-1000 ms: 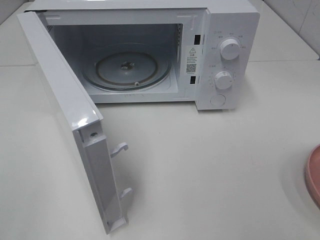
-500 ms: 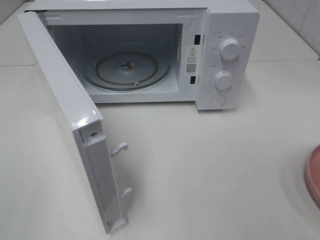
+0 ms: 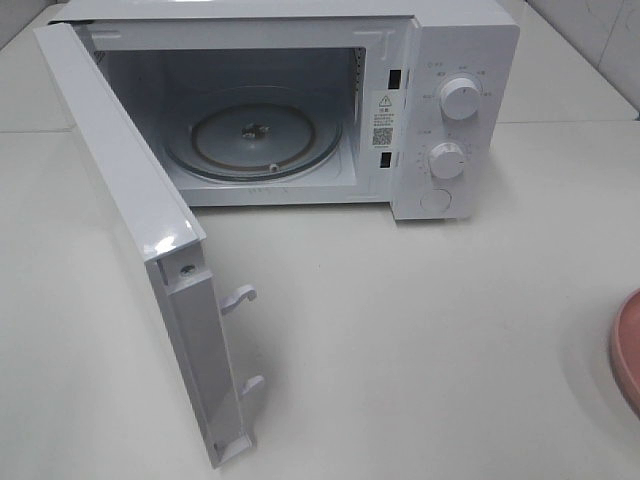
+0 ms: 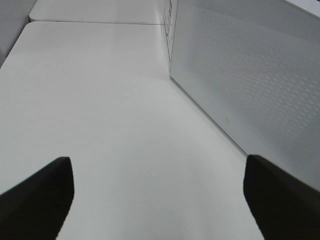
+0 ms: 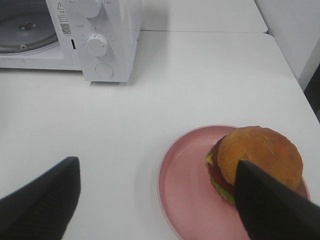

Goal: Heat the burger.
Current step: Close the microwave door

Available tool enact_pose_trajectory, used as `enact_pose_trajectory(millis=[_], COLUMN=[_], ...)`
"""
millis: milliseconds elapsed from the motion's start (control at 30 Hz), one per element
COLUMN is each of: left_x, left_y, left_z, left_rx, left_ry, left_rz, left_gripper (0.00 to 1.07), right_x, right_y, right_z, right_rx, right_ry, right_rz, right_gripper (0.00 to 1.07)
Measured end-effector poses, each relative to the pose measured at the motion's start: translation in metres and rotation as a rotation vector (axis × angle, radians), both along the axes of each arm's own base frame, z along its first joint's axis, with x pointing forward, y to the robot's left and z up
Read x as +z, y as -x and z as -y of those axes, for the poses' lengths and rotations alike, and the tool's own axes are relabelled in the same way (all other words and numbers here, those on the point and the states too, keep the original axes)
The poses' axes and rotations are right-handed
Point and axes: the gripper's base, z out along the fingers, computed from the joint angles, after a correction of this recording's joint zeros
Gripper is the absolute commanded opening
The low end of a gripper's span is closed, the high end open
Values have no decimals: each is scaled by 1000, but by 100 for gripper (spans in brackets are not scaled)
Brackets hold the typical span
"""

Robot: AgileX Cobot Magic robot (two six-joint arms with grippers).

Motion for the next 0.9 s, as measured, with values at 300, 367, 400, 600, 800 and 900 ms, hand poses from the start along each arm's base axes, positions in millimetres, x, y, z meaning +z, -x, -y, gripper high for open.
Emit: enact_pose_trajectory(millis=[300,367,400,600,800,900], left_x=[0,0,0,5,18,20], left_y=[0,0,0,1,0,-2], left_z=[0,0,0,0,0,-1], left_rx=[0,0,0,-1,9,13], left_ry=[0,0,0,4,11,12], left_rz=[0,0,0,31,143,169], left_gripper=[84,84,84,84,78,72], right_x=[0,0,0,0,0,0], right_y=[0,0,0,0,0,0], right_z=[0,0,0,0,0,0], right_rx=[0,0,0,0,0,0], right_ry=[0,0,0,0,0,0], right_rz=[0,0,0,0,0,0], right_gripper=[76,76,76,76,76,76])
